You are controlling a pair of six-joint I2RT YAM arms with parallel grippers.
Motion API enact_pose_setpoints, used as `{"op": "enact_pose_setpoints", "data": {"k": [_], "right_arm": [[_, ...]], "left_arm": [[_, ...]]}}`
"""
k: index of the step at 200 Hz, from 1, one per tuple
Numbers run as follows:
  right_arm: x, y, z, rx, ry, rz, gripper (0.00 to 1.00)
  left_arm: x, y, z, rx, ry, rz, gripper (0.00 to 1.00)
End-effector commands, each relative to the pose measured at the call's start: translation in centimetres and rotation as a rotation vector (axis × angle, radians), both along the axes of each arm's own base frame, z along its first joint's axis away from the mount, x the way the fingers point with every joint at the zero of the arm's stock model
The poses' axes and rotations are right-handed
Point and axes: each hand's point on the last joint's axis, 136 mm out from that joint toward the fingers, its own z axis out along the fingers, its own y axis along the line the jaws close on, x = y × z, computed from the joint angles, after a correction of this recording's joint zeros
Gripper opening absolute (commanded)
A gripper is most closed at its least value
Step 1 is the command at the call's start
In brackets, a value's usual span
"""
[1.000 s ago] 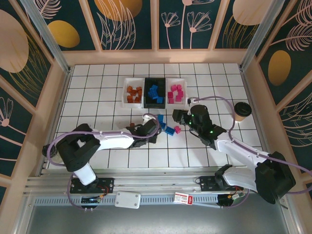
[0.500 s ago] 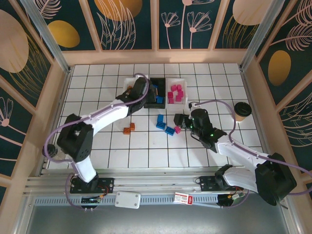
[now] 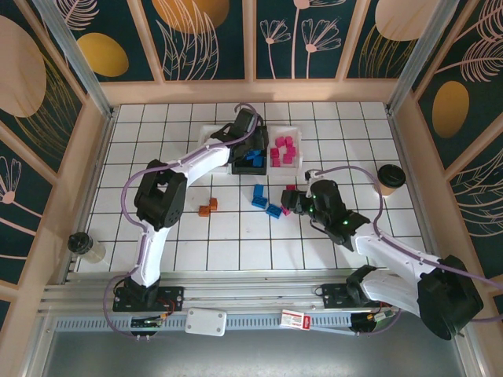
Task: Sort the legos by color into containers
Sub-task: Place the lego in the container, then pick up the lego from the center of the table.
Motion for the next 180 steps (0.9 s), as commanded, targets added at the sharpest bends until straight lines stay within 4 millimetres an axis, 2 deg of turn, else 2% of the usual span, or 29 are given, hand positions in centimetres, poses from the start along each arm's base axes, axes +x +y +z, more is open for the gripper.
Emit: {"op": "enact_pose_setpoints", "data": {"k": [1, 23, 24, 44, 55, 69, 71, 74, 86, 116, 121, 132, 180], "right_arm": [[-1.2, 1.4, -1.0, -0.040, 0.028, 0.100, 0.64], [-1.4, 2.9, -1.9, -0.111, 0.041, 0.162, 0.64], [-1.4, 3.0, -1.8, -0.113, 0.039, 0.165, 0.64], [-1.3, 4.8, -2.5, -0.184, 0.047, 0.221, 0.64], [-1.1, 5.9, -2.8, -0.209, 0.051, 0.249, 0.64], [-0.3, 6.5, -3.3, -0.248, 0.049, 0.236, 0.64], [-0.2, 6.6, -3.3, -0.250, 0.050, 0.235, 0.64], [0.1, 6.7, -3.4, -0.254, 0.049, 0.230, 0.64], [1.0, 7.2, -3.8, -0.265, 0.053, 0.208, 0.65], [3.7, 8.2, -4.8, -0.251, 0.086, 0.068, 0.67], [4.2, 8.4, -4.9, -0.243, 0.092, 0.043, 0.68], [5.0, 8.8, -5.5, -0.231, 0.108, -0.009, 0.69], [6.9, 10.1, -8.4, -0.205, 0.178, -0.137, 0.68]], "left_arm": [[0.1, -0.5, 3.3, -0.060, -0.022, -0.023, 0.67], [-1.3, -0.5, 7.2, -0.146, -0.074, -0.051, 0.83], [-1.5, -0.4, 6.8, -0.143, -0.067, -0.051, 0.84], [-3.9, 0.0, 9.6, -0.228, -0.098, -0.083, 0.98], [-5.5, 0.5, 10.8, -0.270, -0.107, -0.099, 0.99], [-7.7, 1.5, 11.3, -0.308, -0.113, -0.105, 0.99], [-7.9, 1.7, 10.9, -0.307, -0.108, -0.103, 0.99], [-8.5, 2.1, 11.7, -0.320, -0.122, -0.103, 0.99], [-10.3, 3.3, 11.7, -0.338, -0.129, -0.093, 0.99], [-14.2, 7.0, 9.8, -0.339, -0.123, -0.025, 0.98], [-14.9, 7.7, 8.6, -0.325, -0.107, -0.010, 0.99], [-16.0, 9.0, 7.7, -0.312, -0.100, 0.014, 0.99], [-19.1, 12.6, 5.5, -0.269, -0.108, 0.080, 0.99]]}}
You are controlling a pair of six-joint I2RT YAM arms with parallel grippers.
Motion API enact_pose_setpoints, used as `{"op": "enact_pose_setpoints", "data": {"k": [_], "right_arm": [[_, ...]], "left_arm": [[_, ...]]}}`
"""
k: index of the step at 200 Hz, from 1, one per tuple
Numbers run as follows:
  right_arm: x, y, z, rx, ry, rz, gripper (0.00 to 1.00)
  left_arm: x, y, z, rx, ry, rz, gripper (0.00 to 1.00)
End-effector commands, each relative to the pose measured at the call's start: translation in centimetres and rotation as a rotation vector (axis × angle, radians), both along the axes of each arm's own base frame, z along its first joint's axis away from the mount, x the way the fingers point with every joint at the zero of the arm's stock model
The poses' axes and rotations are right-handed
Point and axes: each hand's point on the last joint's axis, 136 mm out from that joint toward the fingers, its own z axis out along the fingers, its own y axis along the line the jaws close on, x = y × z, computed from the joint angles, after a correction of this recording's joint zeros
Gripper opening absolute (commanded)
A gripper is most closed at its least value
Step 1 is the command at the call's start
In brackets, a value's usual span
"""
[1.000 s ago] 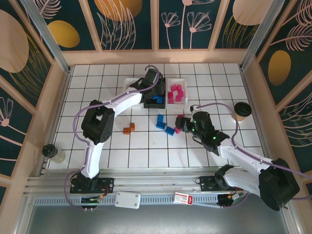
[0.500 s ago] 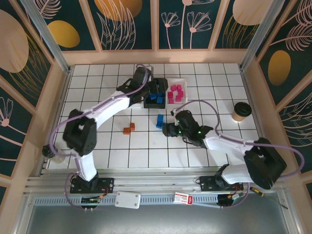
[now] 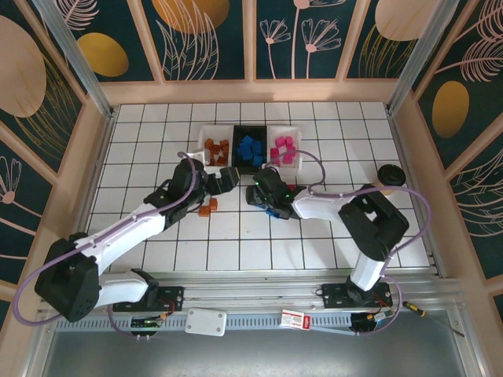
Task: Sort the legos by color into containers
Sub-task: Pick up the lego from the center of the table.
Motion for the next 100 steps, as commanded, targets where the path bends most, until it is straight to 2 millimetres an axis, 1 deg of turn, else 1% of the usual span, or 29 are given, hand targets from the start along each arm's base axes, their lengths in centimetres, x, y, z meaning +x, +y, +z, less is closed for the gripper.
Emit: {"op": "enact_pose_setpoints", "data": {"k": [1, 23, 50, 69, 85, 100], "right_arm": [[1.7, 0.3, 0.0, 0.025, -0.017, -0.120, 0.68], [2.2, 0.7, -0.4, 0.020, -0.020, -0.122, 0.65], [2.6, 1.1, -0.4, 0.032, -0.025, -0.110, 0.57], [2.9, 1.0, -0.8, 0.019, -0.015, -0.108, 0.49], [3.0, 0.9, -1.1, 0.012, -0.011, -0.102, 0.40], [2.9, 0.9, -0.7, 0.006, -0.017, -0.097, 0.31]], "left_arm": [[-0.3, 1.5, 0.9, -0.013, -0.045, 0.061, 0.99], [-0.9, 2.4, 0.1, 0.011, -0.032, 0.077, 0.99], [-1.5, 3.2, -0.5, 0.027, -0.033, 0.094, 0.99], [-1.8, 3.7, -0.7, 0.041, -0.036, 0.105, 0.99], [-1.9, 4.0, -0.8, 0.048, -0.035, 0.108, 0.99], [-2.1, 4.3, -0.8, 0.057, -0.035, 0.114, 0.99]]}}
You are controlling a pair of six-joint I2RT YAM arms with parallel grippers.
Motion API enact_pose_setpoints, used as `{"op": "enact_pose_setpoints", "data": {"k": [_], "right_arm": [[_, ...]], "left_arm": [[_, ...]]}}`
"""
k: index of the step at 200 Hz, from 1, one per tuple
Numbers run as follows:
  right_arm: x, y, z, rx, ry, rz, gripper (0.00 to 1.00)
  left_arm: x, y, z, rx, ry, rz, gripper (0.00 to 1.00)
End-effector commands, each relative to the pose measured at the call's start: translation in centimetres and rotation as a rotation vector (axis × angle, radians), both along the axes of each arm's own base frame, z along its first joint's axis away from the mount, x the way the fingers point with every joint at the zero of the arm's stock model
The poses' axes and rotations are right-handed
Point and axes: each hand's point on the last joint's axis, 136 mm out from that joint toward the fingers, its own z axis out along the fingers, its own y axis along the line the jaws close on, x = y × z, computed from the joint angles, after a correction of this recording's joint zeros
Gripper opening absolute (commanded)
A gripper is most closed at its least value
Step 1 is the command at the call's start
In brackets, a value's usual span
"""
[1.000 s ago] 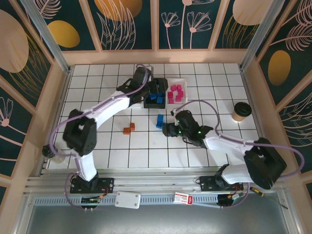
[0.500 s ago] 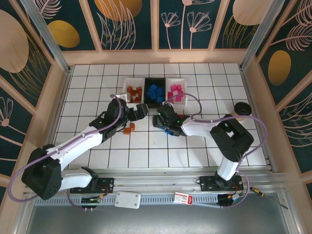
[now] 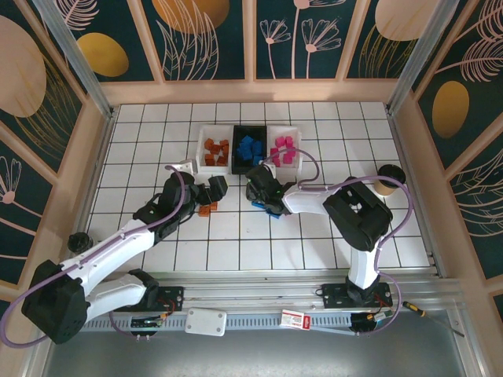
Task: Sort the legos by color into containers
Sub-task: Pick up the lego from the center of the table, then place the lego in the container.
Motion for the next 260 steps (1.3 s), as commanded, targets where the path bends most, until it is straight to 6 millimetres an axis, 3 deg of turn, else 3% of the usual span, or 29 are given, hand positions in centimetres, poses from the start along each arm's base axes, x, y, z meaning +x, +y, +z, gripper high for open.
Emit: {"op": "enact_pose_setpoints", "data": {"k": [1, 29, 67, 97, 120, 157, 190, 205, 228, 260], "right_arm": [[0.8, -0.3, 0.4, -0.016, -0.024, -0.016, 0.31], [0.1, -0.5, 3.3, 0.017, -0.085, 0.020, 0.23], [-1.7, -0.3, 11.1, 0.145, -0.223, 0.120, 0.21], [-0.3, 0.3, 15.5, 0.203, -0.296, 0.178, 0.21], [3.1, 0.6, 16.2, 0.198, -0.309, 0.166, 0.21], [9.1, 1.6, 14.6, 0.141, -0.282, 0.133, 0.21], [13.6, 0.4, 12.7, 0.026, -0.268, 0.019, 0.23], [14.8, 0.6, 11.9, 0.015, -0.255, 0.014, 0.32], [15.9, 1.3, 12.1, 0.008, -0.268, 0.039, 0.57], [15.3, 0.9, 13.8, -0.011, -0.290, 0.053, 0.62]], "left_arm": [[-0.3, 1.1, -0.1, 0.023, -0.004, 0.033, 0.99], [-0.7, 2.2, -0.1, 0.041, -0.022, 0.062, 0.99], [-1.5, 3.5, -0.6, 0.065, -0.026, 0.099, 0.99], [-1.8, 4.1, -1.9, 0.074, -0.004, 0.122, 0.99], [-1.9, 3.6, -2.3, 0.063, 0.005, 0.100, 0.99], [-2.1, 3.7, -2.7, 0.072, 0.022, 0.098, 0.99], [-2.5, 4.0, -3.4, 0.089, 0.047, 0.101, 0.99], [-2.5, 4.0, -3.6, 0.089, 0.057, 0.103, 0.99], [-2.5, 3.9, -3.8, 0.091, 0.069, 0.100, 0.99], [-2.4, 3.7, -3.7, 0.092, 0.074, 0.096, 0.99]]}}
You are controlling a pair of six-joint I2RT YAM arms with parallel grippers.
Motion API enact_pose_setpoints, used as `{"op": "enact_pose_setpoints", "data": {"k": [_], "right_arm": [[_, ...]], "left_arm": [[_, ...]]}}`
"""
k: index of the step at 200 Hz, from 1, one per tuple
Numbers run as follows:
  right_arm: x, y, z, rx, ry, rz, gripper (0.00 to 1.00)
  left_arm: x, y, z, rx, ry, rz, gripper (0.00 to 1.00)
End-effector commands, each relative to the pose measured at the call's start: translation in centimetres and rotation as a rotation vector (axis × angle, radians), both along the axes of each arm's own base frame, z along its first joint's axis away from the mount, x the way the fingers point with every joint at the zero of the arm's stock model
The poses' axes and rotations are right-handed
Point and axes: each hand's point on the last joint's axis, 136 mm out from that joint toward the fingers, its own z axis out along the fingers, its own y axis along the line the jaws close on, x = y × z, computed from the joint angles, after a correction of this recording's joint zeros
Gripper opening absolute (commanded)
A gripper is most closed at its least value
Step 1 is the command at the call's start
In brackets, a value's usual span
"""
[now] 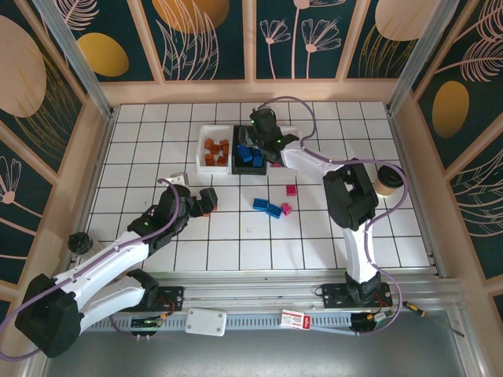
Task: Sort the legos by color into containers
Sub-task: Place the lego in the container, then pick up the lego from the center of the table.
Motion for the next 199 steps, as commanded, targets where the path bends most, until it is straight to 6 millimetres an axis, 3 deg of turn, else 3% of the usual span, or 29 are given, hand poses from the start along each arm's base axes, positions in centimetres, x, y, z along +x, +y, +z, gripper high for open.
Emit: {"op": "enact_pose_setpoints", "data": {"k": [1, 23, 37, 70, 98, 135, 172, 199], "right_arm": [[-0.2, -0.7, 2.7, -0.025, -0.044, 0.001, 0.62], [-3.3, -1.4, 4.1, -0.013, -0.061, 0.043, 0.62], [-6.2, -1.8, 3.9, -0.018, -0.047, 0.090, 0.63], [-13.4, -3.1, -0.3, -0.082, 0.067, 0.172, 0.63], [-17.9, -3.9, -4.7, -0.145, 0.180, 0.247, 0.64], [-20.0, -4.5, -8.7, -0.185, 0.269, 0.309, 0.66], [-20.4, -4.9, -10.2, -0.183, 0.308, 0.310, 0.67], [-22.0, -5.7, -11.7, -0.192, 0.362, 0.315, 0.67]], "left_arm": [[0.0, 0.1, -0.1, -0.002, 0.020, 0.011, 0.99], [0.0, 0.0, 0.1, -0.008, 0.015, 0.006, 0.99], [0.0, -0.1, 0.3, -0.011, 0.010, 0.003, 0.99], [0.1, -0.2, -0.2, -0.008, 0.017, -0.004, 0.99], [0.2, -0.5, -1.1, -0.003, 0.041, -0.008, 0.99], [0.2, -0.6, -1.8, 0.005, 0.063, -0.015, 0.99], [0.1, -0.5, -1.9, 0.009, 0.061, -0.011, 0.99], [0.0, -0.2, -2.0, 0.020, 0.060, -0.005, 0.99]]}}
